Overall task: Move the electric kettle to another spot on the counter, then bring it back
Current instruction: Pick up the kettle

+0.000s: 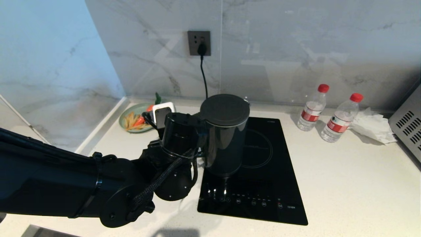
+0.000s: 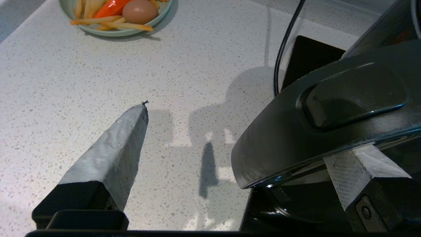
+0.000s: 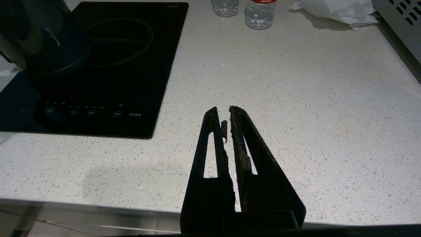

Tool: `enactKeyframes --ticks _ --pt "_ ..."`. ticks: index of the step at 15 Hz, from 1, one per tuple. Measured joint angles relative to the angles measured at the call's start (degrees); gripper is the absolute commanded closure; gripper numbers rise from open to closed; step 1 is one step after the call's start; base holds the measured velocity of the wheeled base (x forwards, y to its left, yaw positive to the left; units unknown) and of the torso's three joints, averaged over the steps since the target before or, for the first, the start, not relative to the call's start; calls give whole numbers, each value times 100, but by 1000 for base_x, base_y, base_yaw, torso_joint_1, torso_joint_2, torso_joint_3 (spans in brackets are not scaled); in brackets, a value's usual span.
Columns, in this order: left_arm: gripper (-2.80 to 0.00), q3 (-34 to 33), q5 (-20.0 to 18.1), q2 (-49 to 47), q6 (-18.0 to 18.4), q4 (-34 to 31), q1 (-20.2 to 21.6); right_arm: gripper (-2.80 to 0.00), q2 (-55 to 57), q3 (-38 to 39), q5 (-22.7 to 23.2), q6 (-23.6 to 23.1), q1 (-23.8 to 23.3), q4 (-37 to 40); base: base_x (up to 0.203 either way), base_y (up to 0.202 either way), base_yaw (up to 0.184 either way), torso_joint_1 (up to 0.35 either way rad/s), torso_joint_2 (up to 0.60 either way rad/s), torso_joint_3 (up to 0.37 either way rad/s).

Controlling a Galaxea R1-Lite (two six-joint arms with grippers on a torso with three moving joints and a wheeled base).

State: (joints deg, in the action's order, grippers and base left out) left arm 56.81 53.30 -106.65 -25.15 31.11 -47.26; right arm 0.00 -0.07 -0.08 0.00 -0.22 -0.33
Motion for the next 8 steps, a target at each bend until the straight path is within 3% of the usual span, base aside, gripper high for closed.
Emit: enactKeyframes --ticks 8 --pt "-280 195 63 -253 36 15 60 0 0 0 1 0 0 0 0 0 0 0 0 0"
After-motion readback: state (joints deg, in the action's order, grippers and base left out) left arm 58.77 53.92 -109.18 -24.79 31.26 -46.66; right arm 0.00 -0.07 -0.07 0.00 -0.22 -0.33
